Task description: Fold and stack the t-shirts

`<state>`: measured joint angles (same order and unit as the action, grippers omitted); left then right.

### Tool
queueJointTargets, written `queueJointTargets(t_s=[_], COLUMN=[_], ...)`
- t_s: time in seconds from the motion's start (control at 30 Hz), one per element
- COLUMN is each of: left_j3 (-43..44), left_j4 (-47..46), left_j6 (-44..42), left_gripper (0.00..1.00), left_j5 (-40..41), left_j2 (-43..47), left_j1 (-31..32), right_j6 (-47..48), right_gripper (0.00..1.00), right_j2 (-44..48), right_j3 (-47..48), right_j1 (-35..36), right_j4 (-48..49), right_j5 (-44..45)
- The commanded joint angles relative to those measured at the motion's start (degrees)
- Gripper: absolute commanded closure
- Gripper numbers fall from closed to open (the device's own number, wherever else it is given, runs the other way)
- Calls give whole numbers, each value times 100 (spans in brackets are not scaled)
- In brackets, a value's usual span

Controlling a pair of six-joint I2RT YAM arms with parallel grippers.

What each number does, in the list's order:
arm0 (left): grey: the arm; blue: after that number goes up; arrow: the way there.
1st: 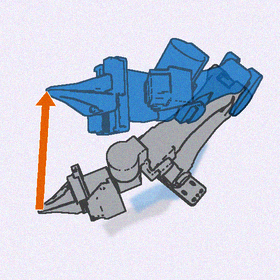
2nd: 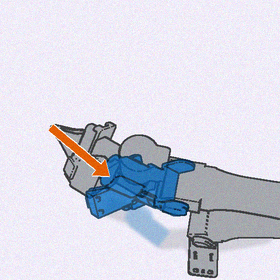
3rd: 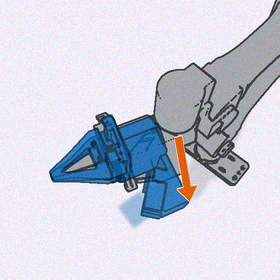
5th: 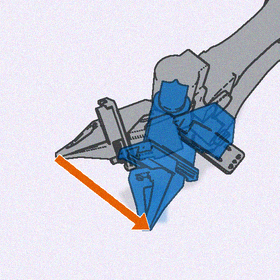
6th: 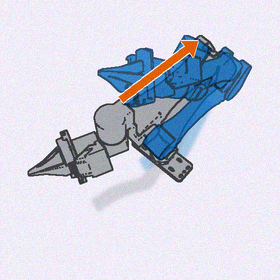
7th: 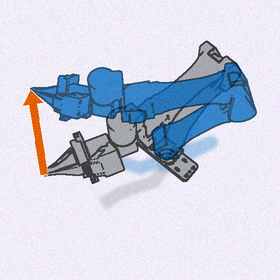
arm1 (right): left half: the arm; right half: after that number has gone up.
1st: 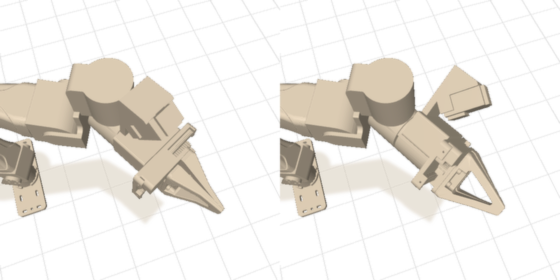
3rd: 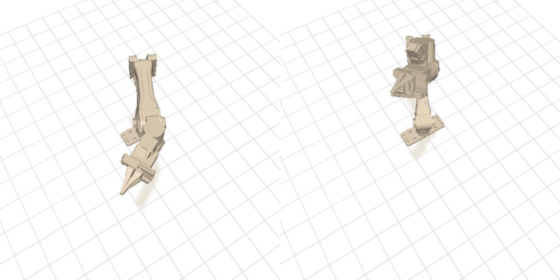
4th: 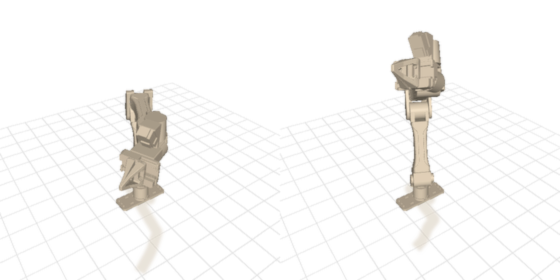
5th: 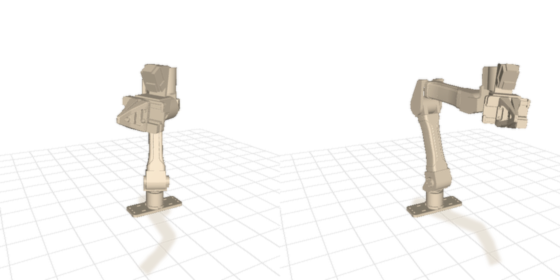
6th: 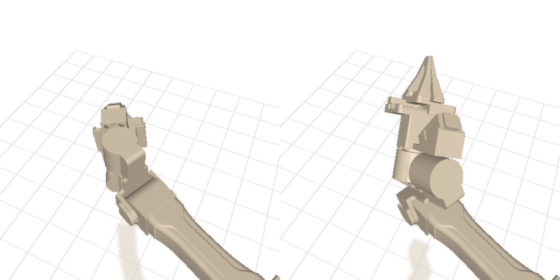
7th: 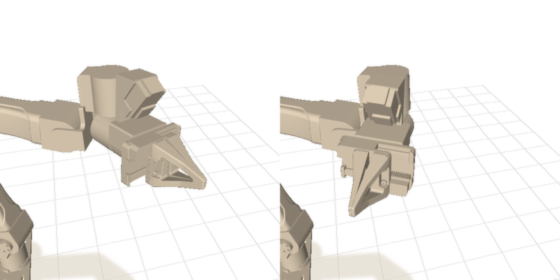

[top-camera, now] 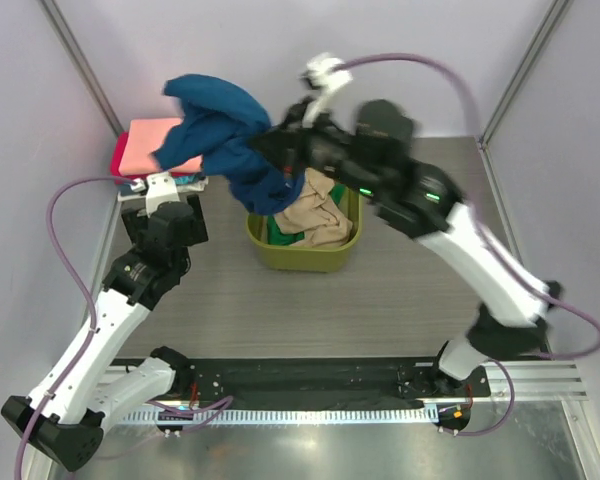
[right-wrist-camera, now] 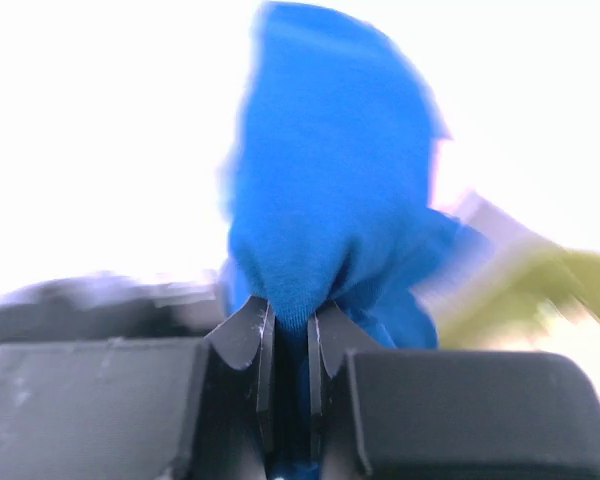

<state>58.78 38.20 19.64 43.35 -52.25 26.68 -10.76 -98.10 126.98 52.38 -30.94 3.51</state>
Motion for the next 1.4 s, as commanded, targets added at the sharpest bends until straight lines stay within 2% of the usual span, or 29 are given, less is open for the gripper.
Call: queueJointTargets(t_s=[0.0,0.07,0.23,0.4,0.43,0.5,0.53,0.57,0.67,0.8,0.9,1.1,1.27,1.37], left_j3=[63,63,46,72,80,72,72,63,37,133,247,1001,1644,1882], left_j4=[-58,-49,-84,-75,-67,-101,-128,-154,-269,-286,-304,-287,-128,-84], left_j6=[225,242,260,233,225,190,163,94,31,5,40,690,778,831], left_gripper=[0,0,0,0,0,0,0,0,0,0,0,0,0,0], left_j5=[499,542,508,244,165,34,-72,-351,-966,-1574,-1987,-2489,-2542,-2787], left_j2=[215,259,364,207,189,162,154,162,101,-171,-443,-1515,-2482,-2939], left_j1=[-66,-75,-110,-145,-154,-154,-154,-145,-154,-154,-145,-154,-145,-163], right_j6=[-259,-356,-768,-1496,-1638,-1998,-2400,-2587,-3054,-2783,-2414,-2175,-2202,-2149], right_gripper=[99,99,99,98,94,67,49,21,3,2,0,0,0,0], right_j2=[1509,1899,2935,3052,3043,3104,3183,3297,3938,4536,4502,3870,3834,3764], right_j3=[-874,-1700,-3789,-5041,-5373,-5752,-6189,-6403,-7036,-7091,-6897,-6844,-7731,-8267], right_j1=[-105,-105,-105,-114,-114,-105,-123,-131,-254,-369,-395,-483,-588,-624], right_j4=[913,984,853,327,-5,-350,-604,-711,-870,-818,-651,131,983,1414], right_j5=[35,368,1843,3092,3590,3989,4130,4427,4510,4501,4449,3201,1930,1513])
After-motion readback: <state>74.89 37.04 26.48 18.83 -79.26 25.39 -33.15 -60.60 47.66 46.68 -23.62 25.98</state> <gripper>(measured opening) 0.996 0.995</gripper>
